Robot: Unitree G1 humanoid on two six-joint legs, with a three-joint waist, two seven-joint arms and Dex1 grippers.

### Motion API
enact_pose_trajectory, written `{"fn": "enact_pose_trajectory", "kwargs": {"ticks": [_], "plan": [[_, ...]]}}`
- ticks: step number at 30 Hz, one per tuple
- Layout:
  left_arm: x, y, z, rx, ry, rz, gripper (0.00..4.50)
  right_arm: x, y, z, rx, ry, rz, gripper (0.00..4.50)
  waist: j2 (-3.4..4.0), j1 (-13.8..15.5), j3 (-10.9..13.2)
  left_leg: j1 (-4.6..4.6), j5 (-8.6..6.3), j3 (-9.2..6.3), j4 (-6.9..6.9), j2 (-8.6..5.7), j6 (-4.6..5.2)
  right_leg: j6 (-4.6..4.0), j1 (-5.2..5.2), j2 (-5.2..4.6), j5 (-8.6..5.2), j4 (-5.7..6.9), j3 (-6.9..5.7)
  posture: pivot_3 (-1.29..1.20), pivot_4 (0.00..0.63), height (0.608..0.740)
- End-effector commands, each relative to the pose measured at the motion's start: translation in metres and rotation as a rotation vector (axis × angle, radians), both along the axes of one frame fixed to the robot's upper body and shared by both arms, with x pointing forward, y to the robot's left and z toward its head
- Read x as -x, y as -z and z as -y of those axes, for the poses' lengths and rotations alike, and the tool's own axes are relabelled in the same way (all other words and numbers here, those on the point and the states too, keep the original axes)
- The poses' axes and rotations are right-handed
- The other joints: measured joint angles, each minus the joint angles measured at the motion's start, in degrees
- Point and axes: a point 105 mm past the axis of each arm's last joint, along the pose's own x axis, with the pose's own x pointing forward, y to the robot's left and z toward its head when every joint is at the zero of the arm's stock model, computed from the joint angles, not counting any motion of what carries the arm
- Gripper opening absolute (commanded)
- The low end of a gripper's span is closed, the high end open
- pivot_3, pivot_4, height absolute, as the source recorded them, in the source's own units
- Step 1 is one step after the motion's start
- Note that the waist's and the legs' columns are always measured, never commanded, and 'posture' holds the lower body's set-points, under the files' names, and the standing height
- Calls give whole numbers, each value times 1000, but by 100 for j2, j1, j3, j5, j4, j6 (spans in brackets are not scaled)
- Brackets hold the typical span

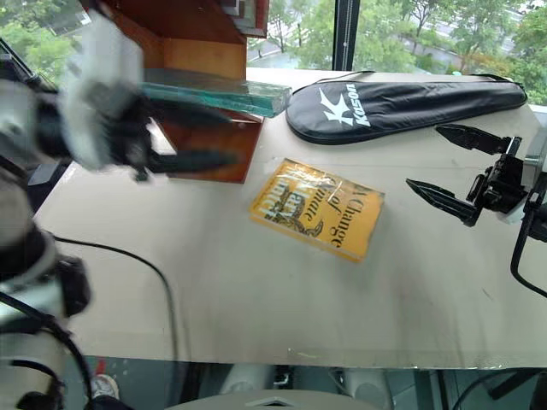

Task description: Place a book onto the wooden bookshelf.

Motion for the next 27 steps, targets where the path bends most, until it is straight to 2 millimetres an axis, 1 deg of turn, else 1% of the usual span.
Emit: {"fn": "enact_pose_trajectory", "kwargs": {"ticks": [1,2,3,4,6,7,9,10,13,15,17,19,22,24,27], "plan": [[-2,19,-1,135,-103,49,2838,7,-9,6,14,8,20,4500,7,-5,-6,-4,0,-6,1,5,-1,-3,0,6,2,-5,-4,0,150,740],[-3,28,-1,183,-119,16,2838,8,-9,7,17,13,17,4500,19,-7,-12,3,0,-4,1,4,-1,-3,3,3,2,-4,2,0,150,740],[-8,37,-4,200,-145,20,2838,9,-8,9,21,21,11,4500,11,-4,-8,14,0,1,2,3,-1,-3,13,-1,2,-4,6,0,150,740],[-12,43,-9,238,-179,38,2838,11,-7,10,26,27,5,4500,7,-6,-6,16,0,-2,2,4,-1,-3,16,0,2,-4,3,0,150,740],[-14,59,-18,293,-213,-20,2838,14,-4,13,30,41,-8,4500,6,4,-7,16,0,-6,1,5,-1,-5,17,0,3,-5,-1,0,150,740],[-16,71,-27,287,-247,-32,2838,15,-2,15,35,52,-18,4500,10,8,-9,15,0,-7,1,5,-1,-5,17,0,3,-6,-2,0,150,740],[-12,95,-45,269,-278,-74,2838,19,3,21,47,83,-41,4500,16,1,-13,19,-1,-5,0,4,-1,-5,19,-5,3,-5,-2,0,150,740],[-10,102,-51,265,-290,-85,2838,20,4,24,51,95,-49,4500,16,0,-13,20,-1,-5,0,4,-1,-6,20,-6,3,-7,0,0,150,740],[-4,129,-76,225,-359,-128,2838,26,18,37,82,158,-106,4500,16,22,-13,19,-3,-6,-1,4,1,-6,20,-7,3,-11,-2,0,150,740],[-3,136,-83,206,-387,-119,2838,30,29,47,110,207,-152,4500,16,41,-13,19,-7,-10,-3,4,7,-8,21,-14,2,-10,-9,0,150,740],[-1,145,-83,198,-390,-138,2838,35,41,54,132,247,-208,4500,12,56,-15,19,-9,-13,-3,3,10,-13,25,-19,5,-12,-14,0,150,740],[5,163,-88,159,-407,-170,2838,43,52,59,124,275,-252,4500,17,45,-23,22,-11,-16,-3,2,13,-15,31,-26,6,-17,-19,0,150,740],[14,187,-99,97,-434,-212,2838,54,76,68,171,335,-319,4500,25,3,-28,31,-17,-10,-7,2,22,-14,35,-37,6,-21,-20,0,150,740],[15,191,-102,111,-453,-230,2838,58,87,75,189,380,-353,4500,25,-1,-29,36,-28,-10,-13,2,39,-16,34,-38,5,-20,-20,0,150,740],[15,190,-107,121,-447,-245,2838,64,110,83,267,420,-424,4500,31,12,-32,39,-29,-10,-16,2,42,-30,34,-44,-2,-19,-22,0,150,740]]}}
